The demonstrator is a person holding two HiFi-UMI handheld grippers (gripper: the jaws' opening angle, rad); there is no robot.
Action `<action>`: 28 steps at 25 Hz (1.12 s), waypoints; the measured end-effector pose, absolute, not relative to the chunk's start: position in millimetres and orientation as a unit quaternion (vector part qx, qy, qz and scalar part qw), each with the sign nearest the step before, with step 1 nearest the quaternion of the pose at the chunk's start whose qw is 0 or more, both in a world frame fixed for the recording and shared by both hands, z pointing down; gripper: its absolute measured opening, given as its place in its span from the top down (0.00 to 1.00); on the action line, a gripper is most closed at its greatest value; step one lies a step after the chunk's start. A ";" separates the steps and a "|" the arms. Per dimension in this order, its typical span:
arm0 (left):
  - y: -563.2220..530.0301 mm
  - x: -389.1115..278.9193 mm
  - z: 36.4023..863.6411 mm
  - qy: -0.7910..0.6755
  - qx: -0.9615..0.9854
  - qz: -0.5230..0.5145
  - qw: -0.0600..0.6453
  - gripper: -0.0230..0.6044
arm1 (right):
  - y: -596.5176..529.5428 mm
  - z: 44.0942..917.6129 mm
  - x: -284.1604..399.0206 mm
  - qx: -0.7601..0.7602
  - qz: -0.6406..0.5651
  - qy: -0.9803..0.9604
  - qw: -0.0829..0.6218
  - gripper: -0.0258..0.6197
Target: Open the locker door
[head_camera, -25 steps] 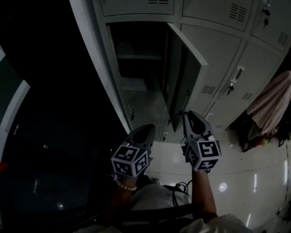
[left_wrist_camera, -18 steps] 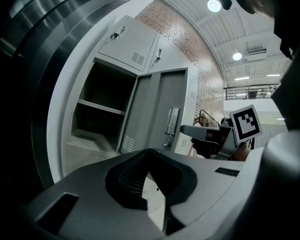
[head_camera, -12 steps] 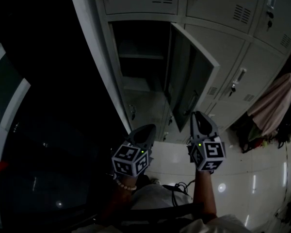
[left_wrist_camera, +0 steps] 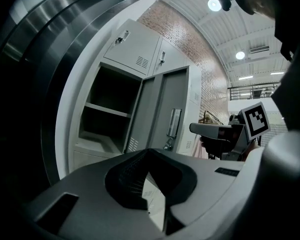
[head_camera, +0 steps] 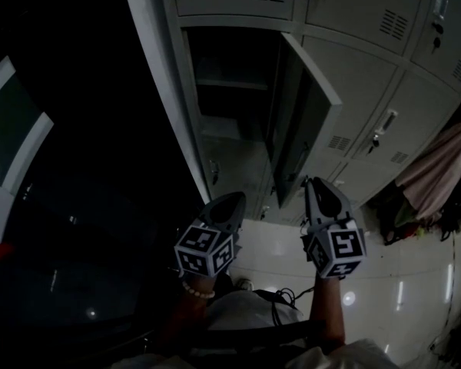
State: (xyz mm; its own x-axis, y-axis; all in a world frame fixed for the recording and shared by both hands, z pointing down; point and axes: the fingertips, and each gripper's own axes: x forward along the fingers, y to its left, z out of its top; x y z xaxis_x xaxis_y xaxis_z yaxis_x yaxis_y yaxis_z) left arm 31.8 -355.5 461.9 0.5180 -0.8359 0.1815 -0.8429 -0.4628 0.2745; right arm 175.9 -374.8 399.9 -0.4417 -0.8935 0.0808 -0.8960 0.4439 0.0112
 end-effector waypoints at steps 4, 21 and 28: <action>-347.8 23.2 464.0 -0.496 0.850 0.000 0.176 0.97 | -361.5 393.0 170.2 0.515 0.014 -0.857 0.020 0.96; -228.1 -62.5 431.5 -0.499 0.850 -0.026 0.166 0.97 | -257.6 405.4 60.1 0.459 0.088 -0.884 0.015 0.96; -164.3 -83.3 443.1 -0.463 0.867 -0.034 0.181 0.97 | -175.3 407.3 31.0 0.485 0.077 -0.870 0.031 0.96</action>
State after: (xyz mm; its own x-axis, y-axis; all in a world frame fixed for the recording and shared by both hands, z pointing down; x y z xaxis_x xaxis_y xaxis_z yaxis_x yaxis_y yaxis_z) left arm -83.3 -164.3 443.1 0.5689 -0.8152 0.1087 -0.7907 -0.5058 0.3450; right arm 31.0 -175.3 407.3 -0.5273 -0.8399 0.1287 -0.8494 0.5173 -0.1046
